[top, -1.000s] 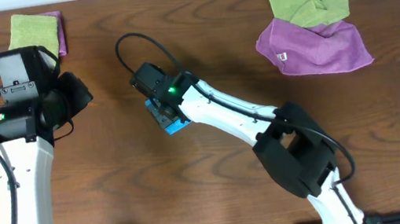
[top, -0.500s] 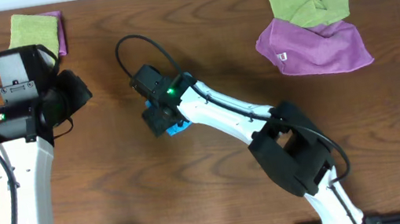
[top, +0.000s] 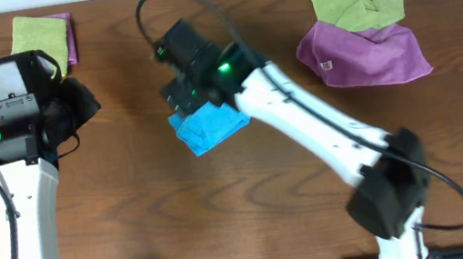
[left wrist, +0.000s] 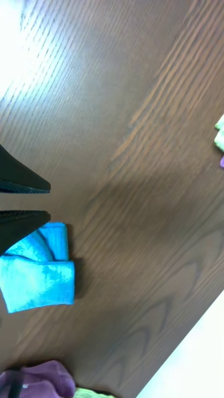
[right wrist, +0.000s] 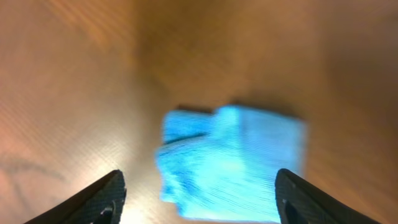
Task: Fold the cloth
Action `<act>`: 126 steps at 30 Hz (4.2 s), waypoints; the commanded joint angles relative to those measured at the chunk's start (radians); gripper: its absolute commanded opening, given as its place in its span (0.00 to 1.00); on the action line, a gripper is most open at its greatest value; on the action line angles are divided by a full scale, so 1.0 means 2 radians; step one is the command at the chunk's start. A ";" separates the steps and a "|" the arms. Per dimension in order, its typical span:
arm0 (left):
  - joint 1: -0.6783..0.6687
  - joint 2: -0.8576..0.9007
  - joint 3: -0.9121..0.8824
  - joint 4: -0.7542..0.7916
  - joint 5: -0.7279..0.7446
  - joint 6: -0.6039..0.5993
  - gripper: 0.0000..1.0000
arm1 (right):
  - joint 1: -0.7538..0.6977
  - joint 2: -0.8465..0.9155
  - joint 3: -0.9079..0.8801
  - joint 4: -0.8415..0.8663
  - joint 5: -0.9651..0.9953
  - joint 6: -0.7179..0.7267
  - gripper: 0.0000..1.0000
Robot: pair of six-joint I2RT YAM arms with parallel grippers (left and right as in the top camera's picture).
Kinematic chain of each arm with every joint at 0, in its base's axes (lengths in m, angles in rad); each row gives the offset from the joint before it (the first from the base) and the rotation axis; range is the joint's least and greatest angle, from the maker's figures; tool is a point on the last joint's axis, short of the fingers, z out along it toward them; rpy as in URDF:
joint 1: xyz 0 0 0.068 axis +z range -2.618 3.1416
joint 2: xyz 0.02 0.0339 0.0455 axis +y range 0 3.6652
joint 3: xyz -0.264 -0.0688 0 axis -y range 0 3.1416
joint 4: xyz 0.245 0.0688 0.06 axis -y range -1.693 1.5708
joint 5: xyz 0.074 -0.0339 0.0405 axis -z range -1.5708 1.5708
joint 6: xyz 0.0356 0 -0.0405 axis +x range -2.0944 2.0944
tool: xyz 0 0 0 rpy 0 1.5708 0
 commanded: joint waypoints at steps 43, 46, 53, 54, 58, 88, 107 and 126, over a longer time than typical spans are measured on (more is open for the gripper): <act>-0.019 0.080 -0.332 0.351 0.253 -0.031 0.71 | -0.127 0.051 -0.154 0.074 -0.079 -0.042 0.01; -0.040 0.080 -0.332 0.358 0.235 -0.032 0.71 | -0.127 0.061 -0.154 0.074 -0.063 -0.042 0.02; -0.074 0.081 -0.332 0.361 0.185 -0.045 0.73 | -0.127 0.084 -0.154 0.078 -0.061 -0.042 0.01; -0.076 0.081 -0.332 0.363 0.184 -0.045 0.74 | -0.127 0.088 -0.154 0.078 -0.062 -0.042 0.02; -0.081 0.095 -0.332 0.371 0.186 -0.055 0.75 | -0.125 0.097 -0.154 0.078 -0.063 -0.037 0.02; -0.128 0.155 -0.332 0.492 0.226 -0.130 0.78 | -0.065 0.108 -0.154 0.103 -0.069 -0.037 0.01; -0.065 0.146 -0.331 0.475 0.319 -0.058 0.79 | -0.066 0.108 -0.154 0.088 -0.063 -0.037 0.02; -0.016 0.163 -0.340 0.432 0.338 -0.025 0.85 | -0.066 0.108 -0.154 0.077 -0.063 -0.037 0.02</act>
